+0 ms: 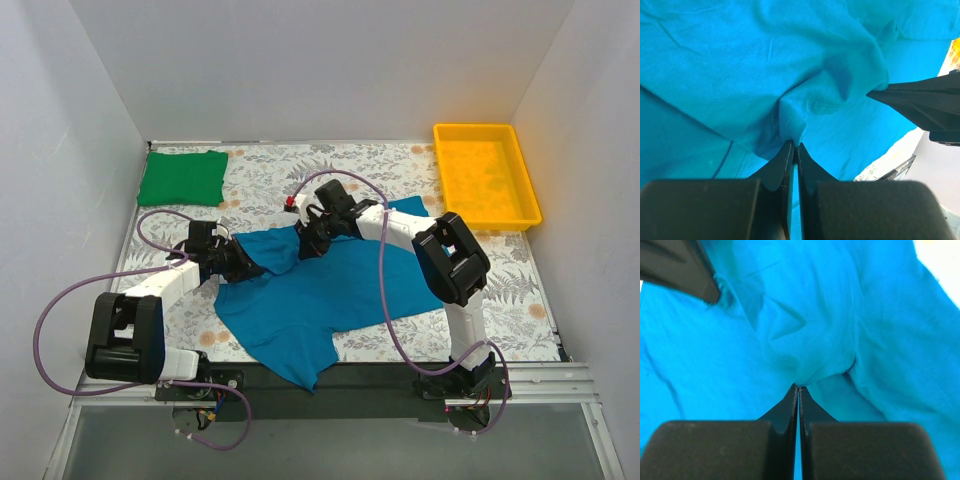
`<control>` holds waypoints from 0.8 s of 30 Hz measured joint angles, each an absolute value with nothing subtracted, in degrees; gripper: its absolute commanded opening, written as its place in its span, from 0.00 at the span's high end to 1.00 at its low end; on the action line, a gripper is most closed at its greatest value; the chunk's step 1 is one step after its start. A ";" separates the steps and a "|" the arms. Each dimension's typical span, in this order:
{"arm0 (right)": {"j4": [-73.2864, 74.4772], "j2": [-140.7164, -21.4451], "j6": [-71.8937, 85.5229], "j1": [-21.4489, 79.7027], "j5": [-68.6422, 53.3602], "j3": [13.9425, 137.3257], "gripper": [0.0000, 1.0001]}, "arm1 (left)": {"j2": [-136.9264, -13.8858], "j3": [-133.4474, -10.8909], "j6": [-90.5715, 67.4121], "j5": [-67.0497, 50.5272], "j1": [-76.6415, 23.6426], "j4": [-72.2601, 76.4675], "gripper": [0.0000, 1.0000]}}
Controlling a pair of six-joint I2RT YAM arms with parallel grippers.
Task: Fold and stack the t-shirts
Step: Fold the tshirt
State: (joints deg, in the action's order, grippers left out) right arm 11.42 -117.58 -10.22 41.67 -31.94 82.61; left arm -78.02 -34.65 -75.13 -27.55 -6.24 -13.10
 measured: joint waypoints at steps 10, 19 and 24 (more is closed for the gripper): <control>18.85 -119.00 -11.14 41.36 -34.72 87.39 0.99 | -77.91 -34.65 -74.19 -28.08 -6.24 -13.23 1.00; 23.18 -121.38 -10.46 40.82 -35.16 91.42 0.99 | -75.33 -34.65 -73.06 -30.46 -6.24 -13.28 1.00; 24.62 -121.93 -10.44 40.14 -35.16 91.42 0.99 | -71.42 -34.44 -73.06 -31.81 -6.24 -13.23 1.00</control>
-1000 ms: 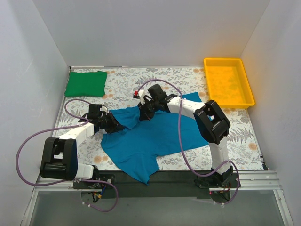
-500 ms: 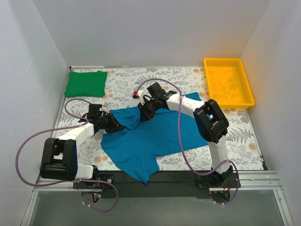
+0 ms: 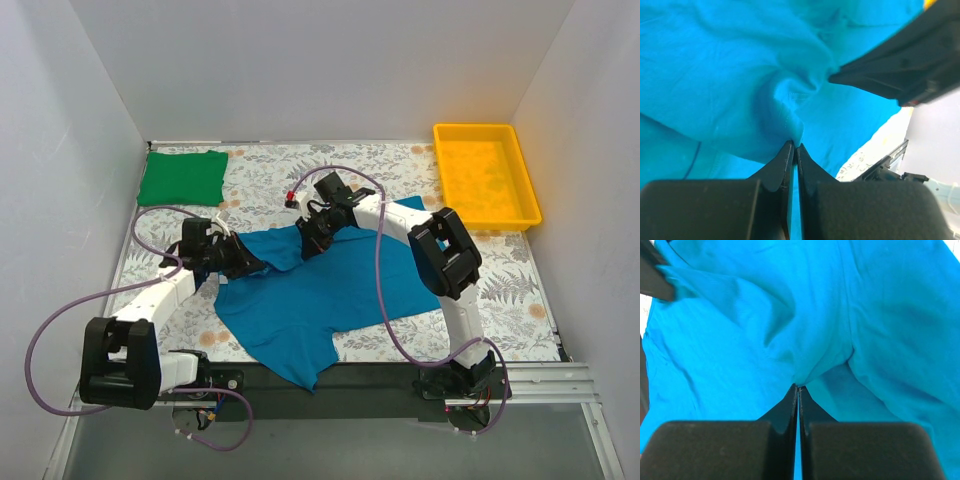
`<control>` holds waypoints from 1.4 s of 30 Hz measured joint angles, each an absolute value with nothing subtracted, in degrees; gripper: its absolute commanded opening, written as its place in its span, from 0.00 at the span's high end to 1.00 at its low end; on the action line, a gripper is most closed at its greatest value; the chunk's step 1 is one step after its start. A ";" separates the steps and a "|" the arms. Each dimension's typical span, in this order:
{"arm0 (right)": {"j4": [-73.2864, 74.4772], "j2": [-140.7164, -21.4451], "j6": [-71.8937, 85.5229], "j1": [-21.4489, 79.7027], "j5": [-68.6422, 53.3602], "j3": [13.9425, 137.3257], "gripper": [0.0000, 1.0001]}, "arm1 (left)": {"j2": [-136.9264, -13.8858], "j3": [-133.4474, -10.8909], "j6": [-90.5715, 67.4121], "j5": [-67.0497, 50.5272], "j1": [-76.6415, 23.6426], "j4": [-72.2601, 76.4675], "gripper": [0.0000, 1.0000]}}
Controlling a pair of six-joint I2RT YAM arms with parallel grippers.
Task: Fold and stack the t-shirts
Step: Fold the tshirt
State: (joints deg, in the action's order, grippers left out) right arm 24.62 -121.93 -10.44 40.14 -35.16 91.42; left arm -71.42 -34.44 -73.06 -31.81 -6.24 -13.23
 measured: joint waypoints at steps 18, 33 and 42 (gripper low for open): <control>27.27 -122.80 -10.55 39.40 -34.65 92.99 0.99 | -67.22 -33.98 -73.73 -37.19 -6.24 -16.03 1.00; 32.77 -124.14 -15.09 39.27 -32.12 94.28 0.73 | -67.42 -33.95 -72.82 -29.78 -6.35 -24.12 0.41; 34.85 -122.89 -18.85 35.62 -32.01 93.10 0.59 | -62.52 -37.56 -75.53 -16.45 -4.45 -21.67 0.38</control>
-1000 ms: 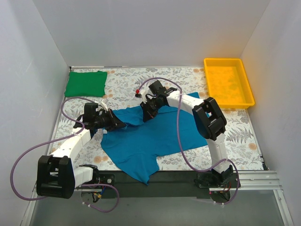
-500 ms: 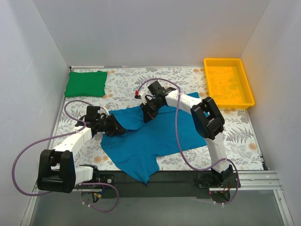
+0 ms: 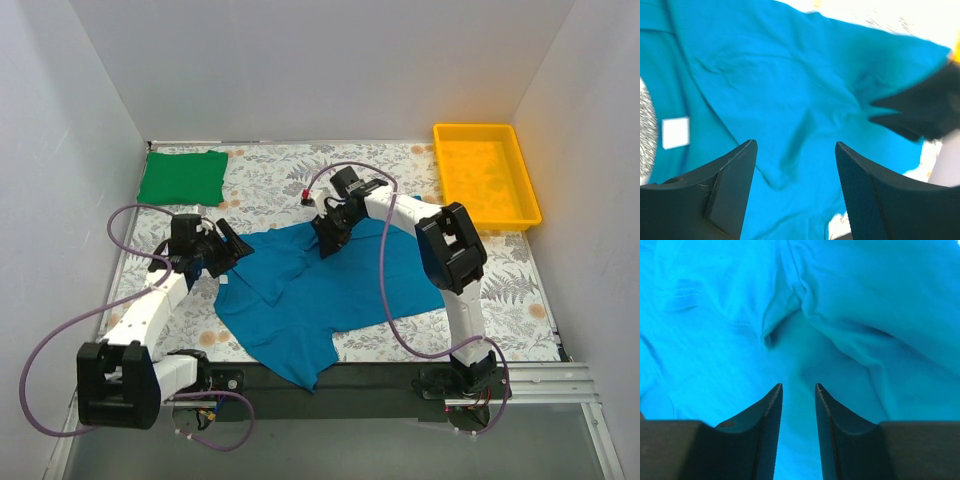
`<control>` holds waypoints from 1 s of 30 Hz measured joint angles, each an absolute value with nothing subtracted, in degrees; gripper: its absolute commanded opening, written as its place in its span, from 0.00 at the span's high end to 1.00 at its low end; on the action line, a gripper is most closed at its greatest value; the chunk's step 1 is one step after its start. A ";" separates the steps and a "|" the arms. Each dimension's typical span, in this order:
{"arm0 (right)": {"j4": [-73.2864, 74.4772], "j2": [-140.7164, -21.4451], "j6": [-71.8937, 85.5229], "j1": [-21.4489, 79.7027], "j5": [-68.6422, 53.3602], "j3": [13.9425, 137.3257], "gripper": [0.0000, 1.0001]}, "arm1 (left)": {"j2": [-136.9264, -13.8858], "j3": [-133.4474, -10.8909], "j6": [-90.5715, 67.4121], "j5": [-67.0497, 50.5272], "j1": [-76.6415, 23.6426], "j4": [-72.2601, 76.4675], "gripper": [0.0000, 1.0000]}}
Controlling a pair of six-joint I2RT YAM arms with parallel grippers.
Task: Fold and stack the t-shirts
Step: Fold the tshirt
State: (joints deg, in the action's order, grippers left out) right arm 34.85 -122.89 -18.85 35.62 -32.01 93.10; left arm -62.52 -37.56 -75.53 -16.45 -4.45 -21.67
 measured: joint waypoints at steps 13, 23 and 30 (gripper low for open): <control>35.22 -125.45 -22.52 35.46 -45.30 94.45 0.47 | -68.31 -37.47 -77.28 -13.89 -2.46 -15.81 0.38; 35.86 -130.23 -20.93 36.62 -45.50 98.83 0.51 | -63.31 -35.62 -76.07 -13.85 -2.42 -16.32 0.38; 35.83 -131.33 -19.86 36.67 -45.63 99.33 0.85 | -62.39 -35.38 -75.96 -13.85 -2.42 -16.40 0.38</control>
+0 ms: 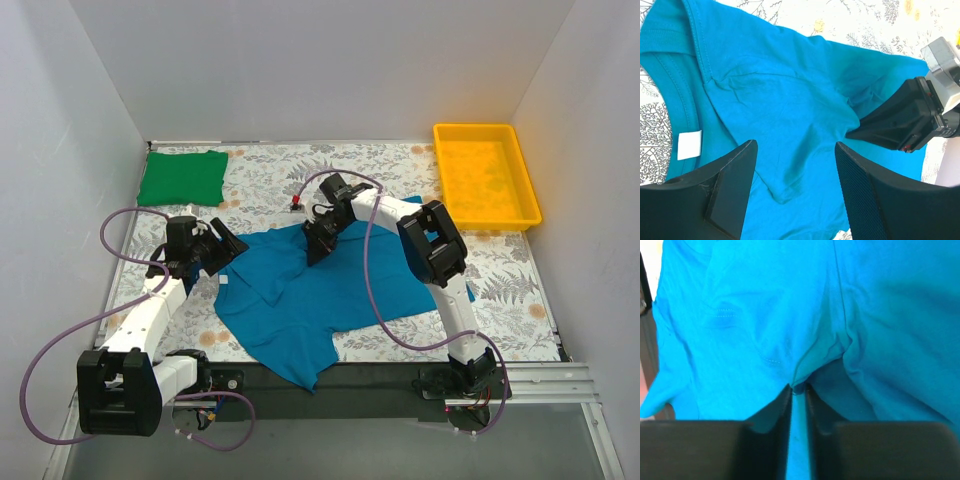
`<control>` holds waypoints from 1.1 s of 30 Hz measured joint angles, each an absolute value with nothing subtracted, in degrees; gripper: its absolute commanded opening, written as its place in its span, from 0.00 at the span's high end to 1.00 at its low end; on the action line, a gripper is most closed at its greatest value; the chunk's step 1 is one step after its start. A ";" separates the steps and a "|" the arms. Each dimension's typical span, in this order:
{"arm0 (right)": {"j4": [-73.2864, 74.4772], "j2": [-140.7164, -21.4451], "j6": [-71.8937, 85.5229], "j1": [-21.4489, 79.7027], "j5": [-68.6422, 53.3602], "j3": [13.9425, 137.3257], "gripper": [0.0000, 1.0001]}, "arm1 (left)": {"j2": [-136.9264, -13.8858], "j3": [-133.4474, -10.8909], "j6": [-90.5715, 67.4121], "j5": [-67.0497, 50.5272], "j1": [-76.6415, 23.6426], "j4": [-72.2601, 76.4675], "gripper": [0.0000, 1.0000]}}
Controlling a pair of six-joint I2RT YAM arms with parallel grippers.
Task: Fold and stack the t-shirts
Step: Fold the tshirt
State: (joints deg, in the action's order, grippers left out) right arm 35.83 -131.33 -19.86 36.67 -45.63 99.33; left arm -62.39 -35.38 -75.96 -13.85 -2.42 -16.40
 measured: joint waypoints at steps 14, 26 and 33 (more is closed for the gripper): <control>35.99 -128.20 -18.74 36.27 -46.59 94.56 0.99 | -62.00 -35.16 -75.81 -13.87 -2.42 -16.62 0.39; 36.40 -126.23 -17.98 34.87 -42.46 93.95 0.76 | -62.19 -35.14 -75.64 -13.63 -2.42 -16.69 0.39; 38.09 -125.27 -19.66 33.85 -36.47 93.73 0.60 | -69.45 -37.54 -76.23 -9.63 -1.74 -16.86 0.41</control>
State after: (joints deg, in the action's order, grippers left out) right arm 38.09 -125.27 -19.66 33.85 -36.47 93.73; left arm -69.45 -37.54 -76.23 -9.63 -1.74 -16.86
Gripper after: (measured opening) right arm 0.373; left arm 0.605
